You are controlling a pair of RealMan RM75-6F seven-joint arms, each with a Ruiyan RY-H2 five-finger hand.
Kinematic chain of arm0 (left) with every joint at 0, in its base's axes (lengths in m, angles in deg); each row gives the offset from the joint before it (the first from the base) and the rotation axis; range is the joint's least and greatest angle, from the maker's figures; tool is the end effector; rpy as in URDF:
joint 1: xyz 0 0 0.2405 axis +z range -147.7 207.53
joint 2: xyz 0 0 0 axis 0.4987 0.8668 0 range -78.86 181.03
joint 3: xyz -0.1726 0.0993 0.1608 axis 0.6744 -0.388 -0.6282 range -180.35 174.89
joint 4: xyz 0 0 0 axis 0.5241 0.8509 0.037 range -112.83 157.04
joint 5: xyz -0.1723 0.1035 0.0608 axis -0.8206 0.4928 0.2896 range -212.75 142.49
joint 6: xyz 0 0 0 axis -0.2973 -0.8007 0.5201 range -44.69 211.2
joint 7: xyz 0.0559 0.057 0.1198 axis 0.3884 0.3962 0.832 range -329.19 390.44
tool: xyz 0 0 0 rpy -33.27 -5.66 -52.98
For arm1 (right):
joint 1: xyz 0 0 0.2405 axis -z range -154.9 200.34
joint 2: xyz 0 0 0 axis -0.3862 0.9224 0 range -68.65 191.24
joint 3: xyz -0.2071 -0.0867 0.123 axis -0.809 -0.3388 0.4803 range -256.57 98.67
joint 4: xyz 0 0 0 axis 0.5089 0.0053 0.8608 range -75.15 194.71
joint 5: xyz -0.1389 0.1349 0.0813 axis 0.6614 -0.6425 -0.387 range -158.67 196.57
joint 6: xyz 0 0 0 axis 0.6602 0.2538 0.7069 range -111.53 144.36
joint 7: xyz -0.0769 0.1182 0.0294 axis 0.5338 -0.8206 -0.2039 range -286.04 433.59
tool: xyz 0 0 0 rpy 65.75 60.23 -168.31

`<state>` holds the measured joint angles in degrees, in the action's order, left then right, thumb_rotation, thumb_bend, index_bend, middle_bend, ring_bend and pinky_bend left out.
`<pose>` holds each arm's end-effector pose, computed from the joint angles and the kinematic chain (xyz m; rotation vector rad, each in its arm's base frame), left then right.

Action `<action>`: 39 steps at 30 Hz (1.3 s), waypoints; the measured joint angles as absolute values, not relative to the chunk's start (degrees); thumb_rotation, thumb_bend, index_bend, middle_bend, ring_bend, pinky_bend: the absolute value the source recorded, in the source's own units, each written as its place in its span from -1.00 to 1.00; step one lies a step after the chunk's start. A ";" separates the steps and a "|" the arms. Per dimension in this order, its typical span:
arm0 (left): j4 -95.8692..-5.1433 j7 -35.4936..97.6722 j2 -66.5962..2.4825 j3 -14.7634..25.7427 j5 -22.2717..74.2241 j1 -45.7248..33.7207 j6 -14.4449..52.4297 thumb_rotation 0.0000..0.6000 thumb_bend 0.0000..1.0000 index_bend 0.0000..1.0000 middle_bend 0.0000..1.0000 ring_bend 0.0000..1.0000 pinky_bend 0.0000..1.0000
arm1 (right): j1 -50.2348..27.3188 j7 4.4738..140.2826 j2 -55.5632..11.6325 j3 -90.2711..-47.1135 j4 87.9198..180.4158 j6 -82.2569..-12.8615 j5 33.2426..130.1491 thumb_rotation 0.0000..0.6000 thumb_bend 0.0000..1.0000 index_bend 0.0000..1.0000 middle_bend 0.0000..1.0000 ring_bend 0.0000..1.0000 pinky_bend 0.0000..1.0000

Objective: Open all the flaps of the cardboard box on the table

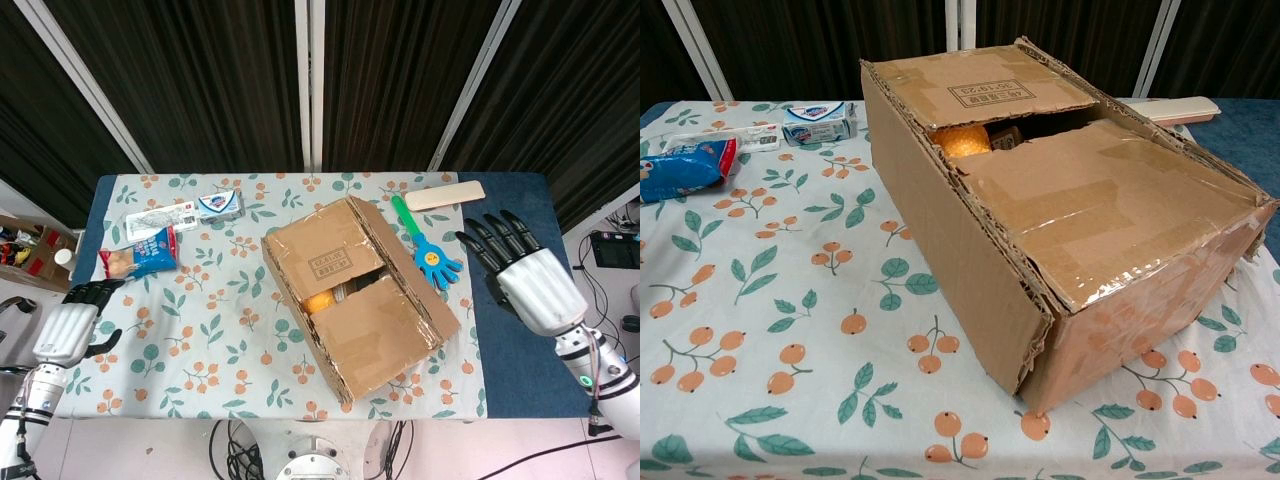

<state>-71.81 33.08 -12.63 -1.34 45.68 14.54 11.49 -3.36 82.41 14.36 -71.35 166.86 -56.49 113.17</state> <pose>-0.2955 0.2276 0.1293 -1.5724 -0.9931 -0.8146 -0.1729 -0.2712 0.1988 1.8405 -0.4401 1.0087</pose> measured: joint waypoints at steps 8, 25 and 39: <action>-69.44 28.80 -12.32 -1.81 47.34 16.47 8.64 1.00 -0.49 -0.76 -0.76 -0.75 -0.67 | -11.98 103.33 0.71 -67.77 168.58 -45.76 98.48 1.00 -1.00 -1.00 -1.00 -1.00 -1.00; -62.35 20.76 -12.27 -2.10 49.71 19.29 4.71 1.00 -0.49 -0.76 -0.76 -0.75 -0.67 | -24.64 117.05 -22.93 -64.55 153.69 -43.06 85.08 1.00 -0.99 -1.00 -1.00 -1.00 -1.00; -61.58 19.49 -11.74 -2.04 50.35 20.09 3.86 1.00 -0.49 -0.76 -0.76 -0.75 -0.67 | -35.00 119.39 -26.15 -56.02 147.12 -42.70 82.77 1.00 -0.73 -1.00 -1.00 -1.00 -1.00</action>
<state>-61.58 19.49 -11.74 -2.04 50.35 20.09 3.86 -35.00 119.39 -26.15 -56.02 147.12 -42.70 82.77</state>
